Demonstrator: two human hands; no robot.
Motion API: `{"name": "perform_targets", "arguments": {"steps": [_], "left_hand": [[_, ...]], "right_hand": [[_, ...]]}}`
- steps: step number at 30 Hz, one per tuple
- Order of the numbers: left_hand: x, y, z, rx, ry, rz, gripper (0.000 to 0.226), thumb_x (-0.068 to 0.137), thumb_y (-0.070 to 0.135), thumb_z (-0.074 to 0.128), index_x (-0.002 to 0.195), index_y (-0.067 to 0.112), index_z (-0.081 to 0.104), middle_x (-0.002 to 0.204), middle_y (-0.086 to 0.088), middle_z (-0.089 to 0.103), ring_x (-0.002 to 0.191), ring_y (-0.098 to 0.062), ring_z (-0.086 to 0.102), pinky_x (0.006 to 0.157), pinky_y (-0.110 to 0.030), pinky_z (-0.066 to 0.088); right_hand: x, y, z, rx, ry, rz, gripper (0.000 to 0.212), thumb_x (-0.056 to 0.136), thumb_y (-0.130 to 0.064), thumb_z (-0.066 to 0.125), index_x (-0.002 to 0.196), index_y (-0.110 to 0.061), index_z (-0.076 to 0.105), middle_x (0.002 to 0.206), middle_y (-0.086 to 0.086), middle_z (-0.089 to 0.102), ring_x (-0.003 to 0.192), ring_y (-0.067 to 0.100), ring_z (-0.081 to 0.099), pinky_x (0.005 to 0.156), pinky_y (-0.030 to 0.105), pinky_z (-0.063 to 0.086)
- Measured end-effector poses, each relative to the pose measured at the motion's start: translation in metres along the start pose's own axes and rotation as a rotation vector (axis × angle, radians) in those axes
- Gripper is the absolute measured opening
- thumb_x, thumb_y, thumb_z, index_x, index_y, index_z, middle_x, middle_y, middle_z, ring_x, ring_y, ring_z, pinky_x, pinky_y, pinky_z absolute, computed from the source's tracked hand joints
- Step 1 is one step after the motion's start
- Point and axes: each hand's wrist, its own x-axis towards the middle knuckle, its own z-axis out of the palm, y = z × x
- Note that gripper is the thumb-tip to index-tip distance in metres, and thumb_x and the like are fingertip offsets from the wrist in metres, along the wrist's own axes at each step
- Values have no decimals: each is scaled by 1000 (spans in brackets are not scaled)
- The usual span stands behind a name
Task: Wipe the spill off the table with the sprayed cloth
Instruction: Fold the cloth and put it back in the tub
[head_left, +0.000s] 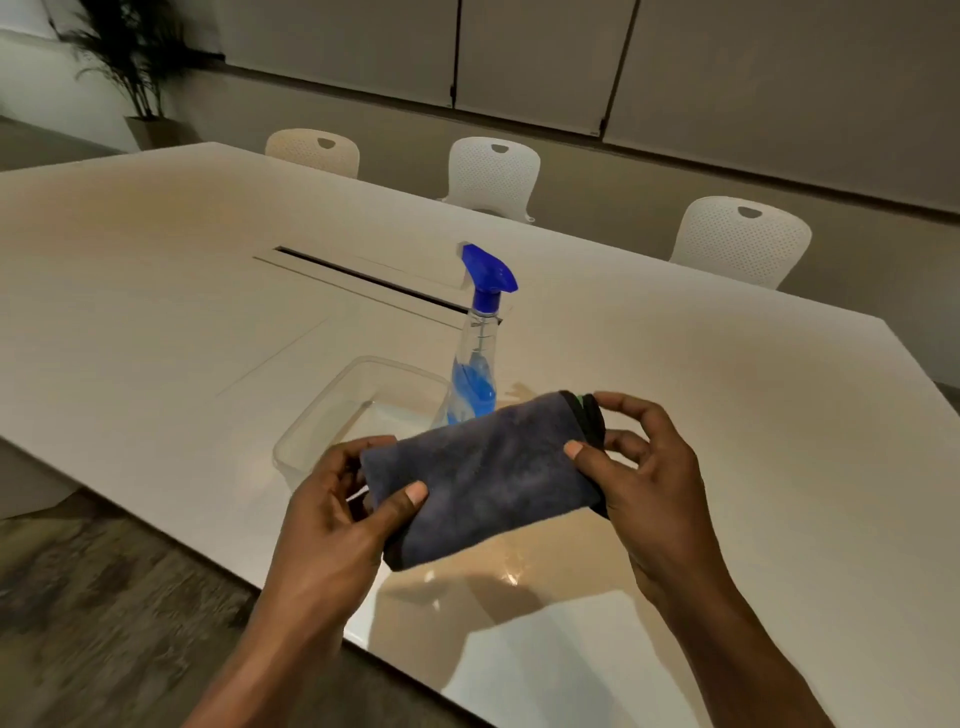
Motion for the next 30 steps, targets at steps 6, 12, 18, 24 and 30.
{"name": "perform_targets", "arguments": {"steps": [6,12,18,24,30], "left_hand": [[35,19,-39,33,328,125,54,86,20,87,129,24,55,118,6,71,99,-15,76,81,-37,62],[90,8,-70,440,386,219,32,85,27,89,114,22,76,106,8,78,85,-11,75,74,-36,63],[108,-6,-67,595,360,278,29,83,22,91,110,20,81,98,5,81,81,0,70,68,-23,57],[106,-7,-58,435,329,246,35,79,18,92,110,23,76,103,10,78,89,-10,74,73,-31,63],[98,-6,-35,377,353,289,25,86,13,84,107,27,82,100,10,80,90,7,71,67,-10,57]], "right_hand": [[11,-22,60,-113,-134,-110,66,87,-10,78,131,-53,55,104,-1,71,83,18,77,67,35,67],[23,-9,121,-69,-164,-54,49,80,-15,85,117,-36,61,108,-8,68,100,18,72,82,44,66],[27,12,154,-141,-122,-5,54,75,-24,91,115,-29,56,117,0,67,103,19,70,88,44,64],[29,3,161,-371,-33,-195,64,79,-27,89,129,-25,49,133,-1,55,107,10,53,86,18,50],[17,-1,195,-597,-5,-385,59,87,-36,80,132,-27,42,128,0,48,114,17,60,85,27,59]]}}
